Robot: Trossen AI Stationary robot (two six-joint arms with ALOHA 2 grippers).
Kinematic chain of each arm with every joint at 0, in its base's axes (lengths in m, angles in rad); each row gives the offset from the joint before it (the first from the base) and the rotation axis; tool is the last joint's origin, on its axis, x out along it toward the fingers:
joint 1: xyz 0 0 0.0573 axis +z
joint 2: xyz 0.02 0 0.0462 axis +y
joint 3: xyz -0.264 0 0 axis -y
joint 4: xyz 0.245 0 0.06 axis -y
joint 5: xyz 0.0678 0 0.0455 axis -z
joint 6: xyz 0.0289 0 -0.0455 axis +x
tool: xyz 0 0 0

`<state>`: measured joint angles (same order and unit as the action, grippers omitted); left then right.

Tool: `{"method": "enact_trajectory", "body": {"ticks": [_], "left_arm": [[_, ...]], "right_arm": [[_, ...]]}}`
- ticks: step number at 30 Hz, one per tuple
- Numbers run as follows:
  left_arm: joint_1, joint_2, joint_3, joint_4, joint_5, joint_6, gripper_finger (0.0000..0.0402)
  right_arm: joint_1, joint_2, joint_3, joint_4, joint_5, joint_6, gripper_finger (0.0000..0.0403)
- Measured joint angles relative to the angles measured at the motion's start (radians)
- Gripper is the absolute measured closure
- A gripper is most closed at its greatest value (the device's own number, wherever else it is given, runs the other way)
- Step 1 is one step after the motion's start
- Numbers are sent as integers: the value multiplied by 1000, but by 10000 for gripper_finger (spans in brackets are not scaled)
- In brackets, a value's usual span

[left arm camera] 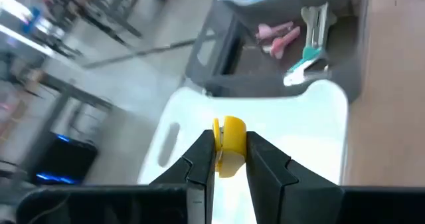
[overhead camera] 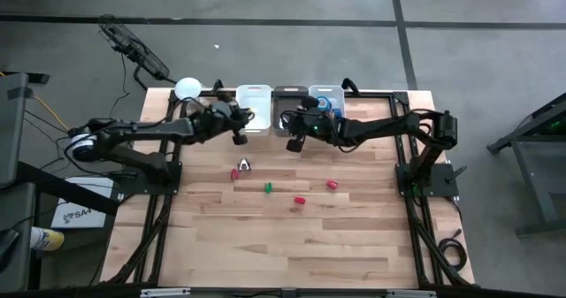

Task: Pick and place Stapler, Stapler remover, tape
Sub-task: Put the yellow stapler into the left white bin

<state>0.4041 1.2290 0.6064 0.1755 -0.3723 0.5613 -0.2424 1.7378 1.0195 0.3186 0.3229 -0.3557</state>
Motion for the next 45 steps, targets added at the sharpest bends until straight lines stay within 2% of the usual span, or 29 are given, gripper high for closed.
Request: {"method": "enact_trajectory", "body": {"ticks": [11,16,28,36,41,45], "left_arm": [[227,66,0,8,217,-289,347],[285,98,40,-3,299,-330,347],[290,284,247,-228,316,-282,347],[290,360,331,-350,345,-269,347],[290,375,366,-437,393,-185,346],[290,375,373,-481,454,-69,330]], "right_arm": [[0,0,0,-7,0,12,293],[0,0,0,-8,0,18,293],[0,0,0,-31,0,19,293],[0,0,0,-45,0,19,293],[0,0,0,-50,0,19,293],[0,0,0,-50,0,19,293]]}}
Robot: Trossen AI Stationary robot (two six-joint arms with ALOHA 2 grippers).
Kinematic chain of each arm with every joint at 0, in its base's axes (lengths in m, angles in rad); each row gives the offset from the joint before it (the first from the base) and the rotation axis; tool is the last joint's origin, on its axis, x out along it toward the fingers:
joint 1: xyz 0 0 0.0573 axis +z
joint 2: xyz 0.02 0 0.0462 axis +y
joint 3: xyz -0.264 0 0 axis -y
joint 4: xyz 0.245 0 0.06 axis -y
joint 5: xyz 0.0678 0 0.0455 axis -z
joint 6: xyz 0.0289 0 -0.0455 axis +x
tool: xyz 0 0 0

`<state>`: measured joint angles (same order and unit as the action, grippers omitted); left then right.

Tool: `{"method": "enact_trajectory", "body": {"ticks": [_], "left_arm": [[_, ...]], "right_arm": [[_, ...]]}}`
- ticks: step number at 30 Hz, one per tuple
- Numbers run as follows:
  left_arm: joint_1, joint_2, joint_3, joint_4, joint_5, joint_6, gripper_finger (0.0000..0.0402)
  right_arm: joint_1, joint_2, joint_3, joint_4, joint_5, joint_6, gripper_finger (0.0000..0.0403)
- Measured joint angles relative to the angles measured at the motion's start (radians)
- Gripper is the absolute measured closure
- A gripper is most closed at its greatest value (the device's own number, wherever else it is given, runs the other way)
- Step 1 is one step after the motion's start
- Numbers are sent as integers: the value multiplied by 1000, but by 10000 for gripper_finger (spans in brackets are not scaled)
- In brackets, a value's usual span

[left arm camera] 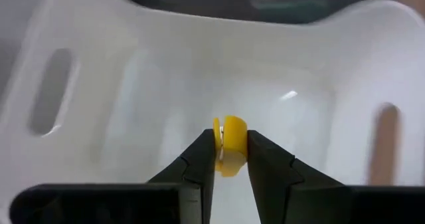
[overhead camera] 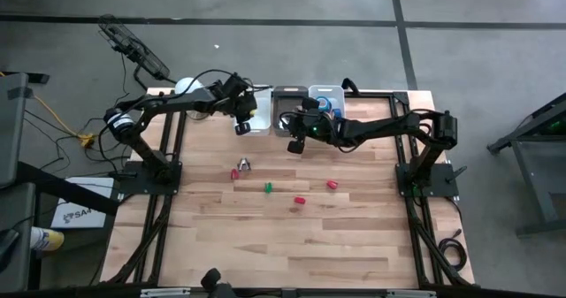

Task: Pick and place Stapler, Stapler remover, tape
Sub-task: Put the yellow stapler into the left white bin

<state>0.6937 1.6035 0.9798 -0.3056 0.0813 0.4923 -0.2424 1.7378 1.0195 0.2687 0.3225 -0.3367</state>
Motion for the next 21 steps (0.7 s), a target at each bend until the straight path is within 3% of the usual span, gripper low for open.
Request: {"method": "enact_trajectory", "body": {"ticks": [11,21], "left_arm": [[0,0,2,-137,70,183,327],[0,0,2,-169,69,225,324]], "right_arm": [[0,0,0,-4,0,0,293],[0,0,0,-10,0,-1,293]]}}
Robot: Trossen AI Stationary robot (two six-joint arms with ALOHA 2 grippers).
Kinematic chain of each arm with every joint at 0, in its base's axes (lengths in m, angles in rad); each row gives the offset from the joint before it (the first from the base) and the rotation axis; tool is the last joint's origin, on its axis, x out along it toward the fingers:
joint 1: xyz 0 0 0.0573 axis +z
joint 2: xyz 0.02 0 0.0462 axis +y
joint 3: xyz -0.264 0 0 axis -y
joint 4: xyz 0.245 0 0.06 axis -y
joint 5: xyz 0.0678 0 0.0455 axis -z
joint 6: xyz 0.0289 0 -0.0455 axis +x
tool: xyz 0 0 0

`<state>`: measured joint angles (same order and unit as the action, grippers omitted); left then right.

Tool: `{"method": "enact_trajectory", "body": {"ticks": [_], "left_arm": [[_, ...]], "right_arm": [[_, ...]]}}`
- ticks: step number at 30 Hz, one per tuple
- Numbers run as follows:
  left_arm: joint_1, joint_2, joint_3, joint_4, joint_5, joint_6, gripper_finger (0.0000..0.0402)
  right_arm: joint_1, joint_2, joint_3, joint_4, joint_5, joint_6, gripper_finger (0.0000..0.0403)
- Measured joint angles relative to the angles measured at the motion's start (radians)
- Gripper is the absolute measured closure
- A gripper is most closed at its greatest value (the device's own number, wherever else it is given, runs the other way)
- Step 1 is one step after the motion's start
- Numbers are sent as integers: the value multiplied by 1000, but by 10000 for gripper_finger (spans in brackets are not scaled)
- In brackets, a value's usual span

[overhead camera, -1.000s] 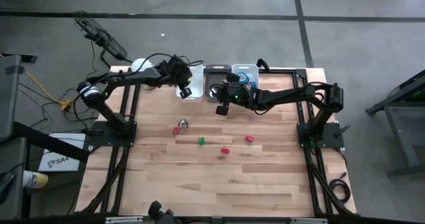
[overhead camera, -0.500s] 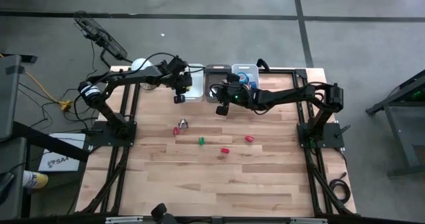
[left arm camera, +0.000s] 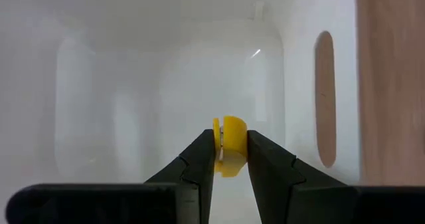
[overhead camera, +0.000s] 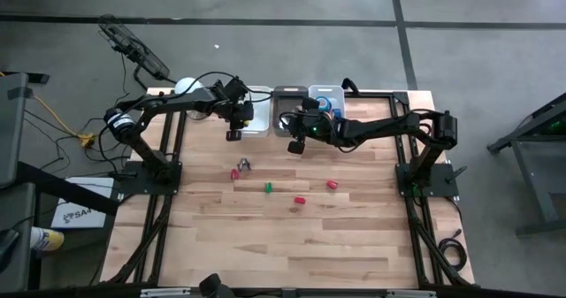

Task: Pick and place Stapler, Stapler remover, tape
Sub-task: Put the yellow stapler into the left white bin

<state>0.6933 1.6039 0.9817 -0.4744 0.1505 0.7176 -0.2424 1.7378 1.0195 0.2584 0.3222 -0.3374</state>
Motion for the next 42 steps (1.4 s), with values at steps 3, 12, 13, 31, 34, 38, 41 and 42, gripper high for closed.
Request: {"method": "enact_trajectory", "body": {"ticks": [3,12,13,31,34,38,41,42], "left_arm": [[0,0,0,0,0,9,324],[0,0,0,16,33,9,323],[0,0,0,20,41,9,322],[0,0,0,30,42,7,275],[0,0,0,42,42,7,275],[0,0,-1,56,46,7,275],[0,0,-1,56,49,5,275],[0,0,-1,55,49,5,274]], "right_arm": [[0,0,0,0,0,0,293],[0,0,0,0,0,0,293],[0,0,0,0,0,0,293],[0,0,0,0,0,-2,293],[0,0,0,0,0,-3,293],[0,0,0,0,0,-2,293],[0,0,0,0,0,-2,293],[0,0,0,0,0,-3,293]]}}
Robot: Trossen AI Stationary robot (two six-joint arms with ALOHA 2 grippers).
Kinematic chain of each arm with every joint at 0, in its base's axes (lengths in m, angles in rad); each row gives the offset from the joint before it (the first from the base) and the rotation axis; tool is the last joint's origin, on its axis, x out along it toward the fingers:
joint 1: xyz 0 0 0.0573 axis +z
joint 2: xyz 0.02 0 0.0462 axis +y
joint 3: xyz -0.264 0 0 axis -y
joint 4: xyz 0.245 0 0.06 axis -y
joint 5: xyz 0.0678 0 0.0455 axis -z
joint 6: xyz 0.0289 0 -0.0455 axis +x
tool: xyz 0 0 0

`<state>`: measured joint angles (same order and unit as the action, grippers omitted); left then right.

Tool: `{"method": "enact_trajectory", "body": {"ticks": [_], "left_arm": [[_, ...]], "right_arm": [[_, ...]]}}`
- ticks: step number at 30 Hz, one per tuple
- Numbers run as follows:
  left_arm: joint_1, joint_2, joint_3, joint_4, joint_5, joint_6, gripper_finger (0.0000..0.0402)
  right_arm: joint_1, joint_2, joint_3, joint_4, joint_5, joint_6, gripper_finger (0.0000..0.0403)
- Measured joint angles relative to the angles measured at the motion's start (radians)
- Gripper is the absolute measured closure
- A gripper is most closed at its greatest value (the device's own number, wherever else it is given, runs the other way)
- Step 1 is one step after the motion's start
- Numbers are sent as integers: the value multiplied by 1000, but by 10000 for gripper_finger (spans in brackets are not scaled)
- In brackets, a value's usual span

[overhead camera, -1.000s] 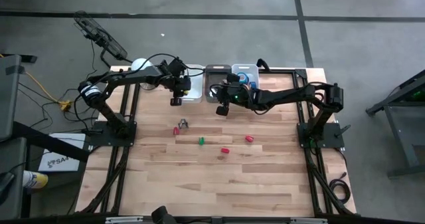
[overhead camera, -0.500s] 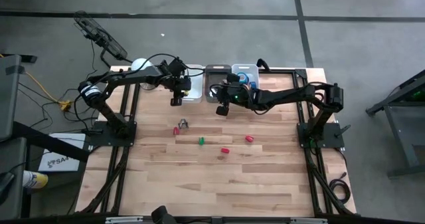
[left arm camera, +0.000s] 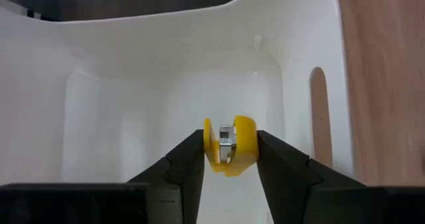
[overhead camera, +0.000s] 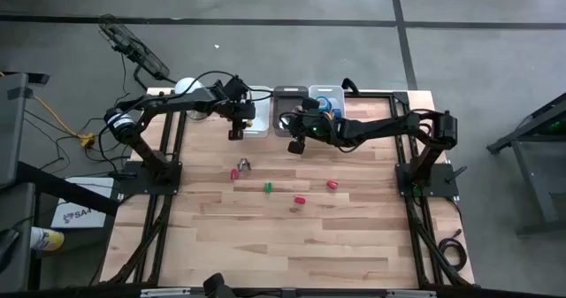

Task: Pick and place Stapler, Stapler remover, tape
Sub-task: Put the yellow stapler into the left white bin, then put the blue staple remover into the black bin

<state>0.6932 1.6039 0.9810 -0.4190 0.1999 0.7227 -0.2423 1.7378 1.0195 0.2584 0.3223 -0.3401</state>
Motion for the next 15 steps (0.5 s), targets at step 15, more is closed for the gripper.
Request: {"method": "enact_trajectory", "body": {"ticks": [15], "left_arm": [[0,-13,34,-60,-7,5,195]], "right_arm": [[0,0,0,0,0,-4,293]]}}
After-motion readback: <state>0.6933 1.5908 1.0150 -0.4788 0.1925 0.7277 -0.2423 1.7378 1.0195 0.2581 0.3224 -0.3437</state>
